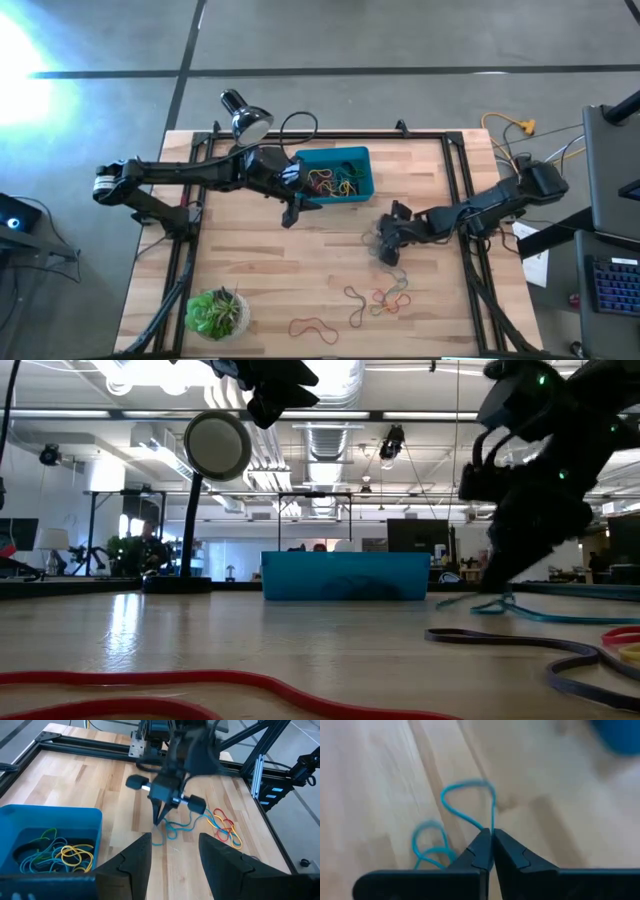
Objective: Pick and place rubber bands into bin
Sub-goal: Put the blue rubber band into the blue bin
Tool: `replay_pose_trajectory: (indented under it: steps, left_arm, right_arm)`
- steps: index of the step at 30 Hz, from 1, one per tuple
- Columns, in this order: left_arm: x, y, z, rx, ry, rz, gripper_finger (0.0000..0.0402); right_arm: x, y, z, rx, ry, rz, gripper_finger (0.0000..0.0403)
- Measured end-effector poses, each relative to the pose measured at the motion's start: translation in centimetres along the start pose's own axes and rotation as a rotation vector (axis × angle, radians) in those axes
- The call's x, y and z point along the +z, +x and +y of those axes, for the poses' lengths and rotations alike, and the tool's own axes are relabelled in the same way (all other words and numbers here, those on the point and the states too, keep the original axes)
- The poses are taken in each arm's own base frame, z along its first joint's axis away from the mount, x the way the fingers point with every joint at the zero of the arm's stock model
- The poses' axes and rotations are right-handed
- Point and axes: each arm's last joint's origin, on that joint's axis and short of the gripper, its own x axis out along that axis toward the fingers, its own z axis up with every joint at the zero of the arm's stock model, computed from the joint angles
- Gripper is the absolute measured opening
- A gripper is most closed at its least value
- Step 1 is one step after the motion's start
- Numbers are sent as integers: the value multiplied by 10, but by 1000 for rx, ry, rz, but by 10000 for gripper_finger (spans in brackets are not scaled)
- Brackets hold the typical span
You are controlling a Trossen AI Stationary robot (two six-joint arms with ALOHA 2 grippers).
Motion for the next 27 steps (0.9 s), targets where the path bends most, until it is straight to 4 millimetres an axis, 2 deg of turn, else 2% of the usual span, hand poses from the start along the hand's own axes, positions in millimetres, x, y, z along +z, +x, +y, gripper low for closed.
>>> replay_pose_trajectory:
  steps: [9,19,24,27]
  left_arm:
    - [0,0,0,0,2,0,148]
    - [2,0,0,-1,8,-17,148]
    - [3,0,0,-2,13,-34,148]
    - [5,0,0,-4,17,-54,148]
  right_arm:
    - [14,-42,-8,-9,33,-172,8]
    - [46,-94,-4,71,-133,-401,8]
    - [61,-107,-5,-38,-173,-487,8]
    - [72,-104,-12,-115,-164,-520,8]
